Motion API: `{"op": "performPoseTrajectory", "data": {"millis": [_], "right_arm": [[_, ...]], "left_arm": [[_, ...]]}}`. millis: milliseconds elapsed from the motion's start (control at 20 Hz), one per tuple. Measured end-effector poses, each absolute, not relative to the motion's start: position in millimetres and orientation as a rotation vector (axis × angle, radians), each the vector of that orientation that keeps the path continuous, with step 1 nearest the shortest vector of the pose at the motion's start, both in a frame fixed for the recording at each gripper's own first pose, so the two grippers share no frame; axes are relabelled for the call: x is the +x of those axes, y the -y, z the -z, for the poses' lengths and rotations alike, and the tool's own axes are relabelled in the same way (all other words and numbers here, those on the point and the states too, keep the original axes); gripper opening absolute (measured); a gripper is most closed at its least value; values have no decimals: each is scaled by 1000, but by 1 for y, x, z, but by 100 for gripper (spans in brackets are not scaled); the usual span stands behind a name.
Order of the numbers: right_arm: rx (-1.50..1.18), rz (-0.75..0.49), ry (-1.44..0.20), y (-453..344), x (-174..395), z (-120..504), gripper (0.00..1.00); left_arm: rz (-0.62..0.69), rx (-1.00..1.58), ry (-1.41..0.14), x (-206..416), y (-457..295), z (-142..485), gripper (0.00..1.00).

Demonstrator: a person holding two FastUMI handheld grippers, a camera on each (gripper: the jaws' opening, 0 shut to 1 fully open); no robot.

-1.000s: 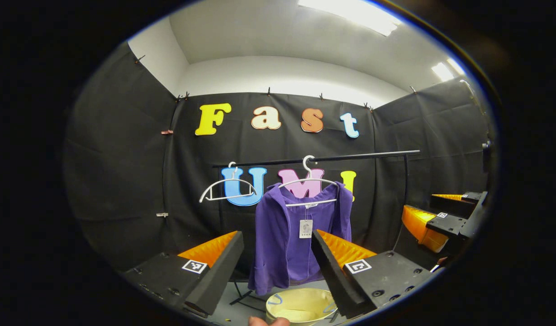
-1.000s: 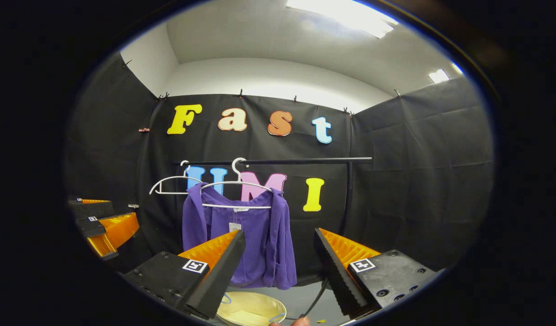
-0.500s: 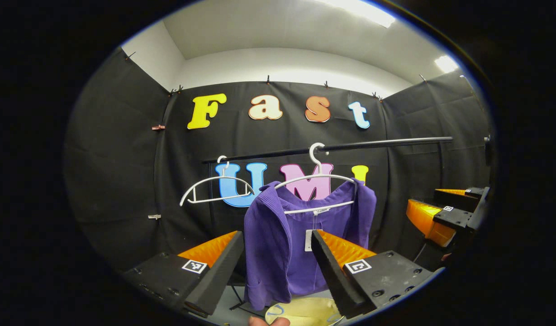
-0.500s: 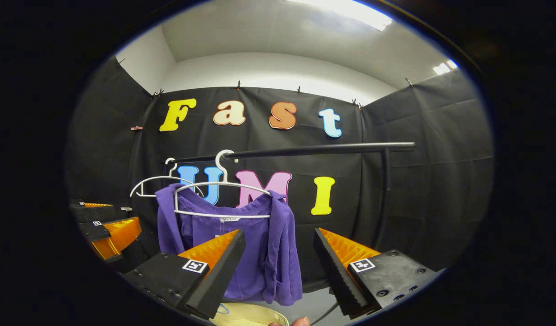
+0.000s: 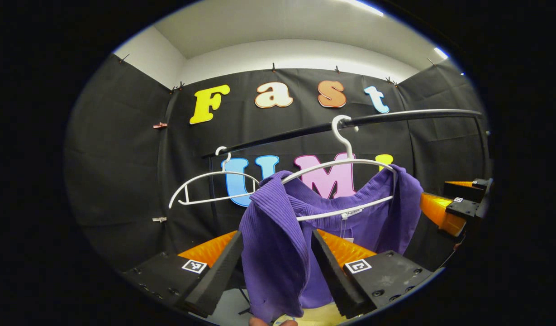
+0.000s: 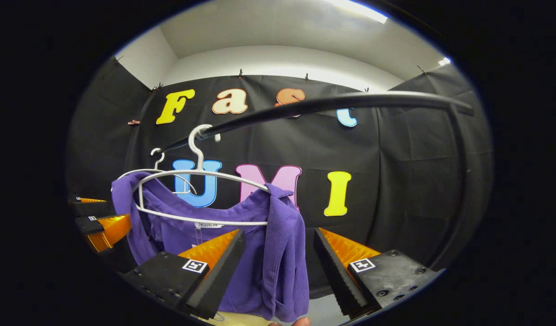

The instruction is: Grasp the clothes on the hanger with both hands and then place them into the laundry hamper below.

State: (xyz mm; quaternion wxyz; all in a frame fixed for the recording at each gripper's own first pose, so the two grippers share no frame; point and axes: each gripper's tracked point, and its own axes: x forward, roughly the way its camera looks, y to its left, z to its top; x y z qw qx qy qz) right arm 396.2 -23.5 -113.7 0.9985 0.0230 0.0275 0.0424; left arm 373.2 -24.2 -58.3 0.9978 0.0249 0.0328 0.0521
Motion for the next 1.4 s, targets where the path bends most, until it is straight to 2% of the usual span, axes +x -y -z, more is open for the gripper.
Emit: {"op": "performPoseTrajectory", "data": {"millis": [200, 250, 350, 450, 550, 600, 950, 1100, 1300, 1400], "right_arm": [[83, -97, -88, 24, 435, 138, 98], [89, -116, -88, 22, 442, 141, 98], [100, -145, -99, 15, 451, 148, 99], [160, -229, -131, 0, 451, 160, 58], [205, -248, -149, -1, 450, 166, 17], [232, -283, -132, -4, 450, 163, 8], [336, -397, -126, -14, 443, 146, 8], [381, -402, -154, -10, 447, 151, 8], [390, -395, -139, -6, 449, 148, 8], [400, -376, -148, 0, 450, 151, 4]], "left_arm": [[-122, 51, -73, 396, 24, 68, 93], [-116, 54, -75, 401, 27, 71, 87], [-85, 63, -74, 407, 33, 76, 60], [-92, 75, -79, 410, 31, 80, 37], [-109, 60, -73, 413, 27, 79, 12], [-117, 44, -69, 415, 24, 77, 7], [-89, -40, -152, 423, 22, 93, 6], [-61, -33, -153, 424, 27, 92, 3], [-81, -37, -150, 421, 25, 93, 5], [-81, -32, -154, 420, 26, 94, 5]]}}
